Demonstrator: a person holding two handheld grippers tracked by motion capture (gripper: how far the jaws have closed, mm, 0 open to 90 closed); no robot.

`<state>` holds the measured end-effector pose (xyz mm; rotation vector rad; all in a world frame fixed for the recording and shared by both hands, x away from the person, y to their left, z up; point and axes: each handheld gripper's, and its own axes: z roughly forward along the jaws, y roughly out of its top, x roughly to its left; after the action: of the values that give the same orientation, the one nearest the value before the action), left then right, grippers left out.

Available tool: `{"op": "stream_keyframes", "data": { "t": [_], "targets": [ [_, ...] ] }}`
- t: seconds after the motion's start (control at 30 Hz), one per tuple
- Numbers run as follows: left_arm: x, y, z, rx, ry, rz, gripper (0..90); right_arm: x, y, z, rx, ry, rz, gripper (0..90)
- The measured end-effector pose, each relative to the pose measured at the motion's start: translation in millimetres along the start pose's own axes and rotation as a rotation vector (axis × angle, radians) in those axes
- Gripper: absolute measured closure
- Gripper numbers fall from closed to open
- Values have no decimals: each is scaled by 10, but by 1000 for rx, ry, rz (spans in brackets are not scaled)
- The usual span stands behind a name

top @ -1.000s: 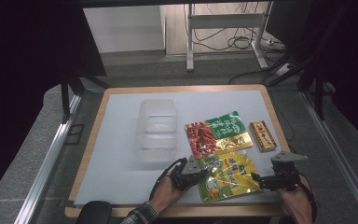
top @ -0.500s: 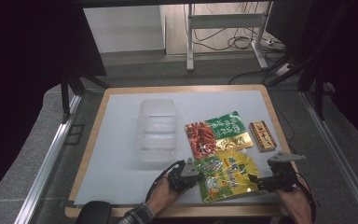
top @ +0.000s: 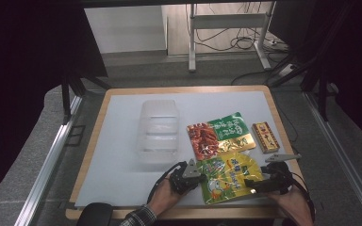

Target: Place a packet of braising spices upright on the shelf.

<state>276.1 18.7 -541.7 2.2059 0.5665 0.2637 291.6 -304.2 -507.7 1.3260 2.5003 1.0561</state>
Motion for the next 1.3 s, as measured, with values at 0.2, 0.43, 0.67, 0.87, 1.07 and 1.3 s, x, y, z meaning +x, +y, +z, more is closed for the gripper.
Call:
{"op": "stream_keyframes", "data": {
  "t": [0.2,0.43,0.67,0.87,1.07,1.3],
  "targets": [
    [-1,-1,-1,0,2,3,900,-15,35,33,10,84,50,260],
    [11,-2,-5,4,-3,4,900,-93,80,78,7,168,113,401],
    [12,-3,1,-4,-8,-12,900,-73,102,137,33,174,116,504],
    [25,-6,-5,-12,-15,-22,900,-94,98,83,20,157,115,738],
    [18,-13,-38,-23,28,-27,788,-47,121,27,5,142,78,874],
    [-15,10,-187,-59,86,-30,610,-15,168,-54,-31,169,70,886]
  ]
}}
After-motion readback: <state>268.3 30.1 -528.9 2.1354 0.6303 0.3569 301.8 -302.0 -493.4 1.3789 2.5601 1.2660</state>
